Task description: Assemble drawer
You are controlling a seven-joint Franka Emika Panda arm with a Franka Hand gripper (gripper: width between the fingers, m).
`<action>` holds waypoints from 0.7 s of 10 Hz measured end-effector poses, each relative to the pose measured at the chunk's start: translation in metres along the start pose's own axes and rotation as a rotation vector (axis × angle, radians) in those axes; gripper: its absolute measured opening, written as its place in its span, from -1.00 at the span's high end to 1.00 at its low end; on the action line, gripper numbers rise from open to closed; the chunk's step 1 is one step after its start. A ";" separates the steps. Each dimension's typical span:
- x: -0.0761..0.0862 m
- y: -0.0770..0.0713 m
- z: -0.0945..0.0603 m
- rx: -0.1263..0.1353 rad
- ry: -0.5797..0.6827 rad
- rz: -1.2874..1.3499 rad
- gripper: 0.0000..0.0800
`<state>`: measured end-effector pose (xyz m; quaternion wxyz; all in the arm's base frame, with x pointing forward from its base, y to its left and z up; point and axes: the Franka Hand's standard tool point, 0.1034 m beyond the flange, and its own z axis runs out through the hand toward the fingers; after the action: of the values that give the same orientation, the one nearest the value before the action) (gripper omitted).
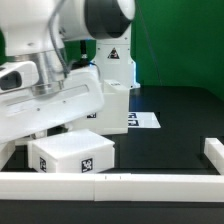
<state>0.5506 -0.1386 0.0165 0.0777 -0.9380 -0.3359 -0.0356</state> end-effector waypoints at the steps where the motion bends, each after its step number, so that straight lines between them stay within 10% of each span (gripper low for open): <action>1: -0.003 0.002 0.000 0.010 -0.001 -0.085 0.57; 7: 0.001 -0.005 0.001 -0.006 -0.026 -0.336 0.57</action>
Offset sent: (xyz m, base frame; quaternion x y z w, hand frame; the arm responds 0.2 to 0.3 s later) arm 0.0000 0.0000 0.0000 0.0000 0.0000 0.0000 1.0000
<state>0.5487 -0.1339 0.0161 0.0635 -0.8693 -0.4888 -0.0371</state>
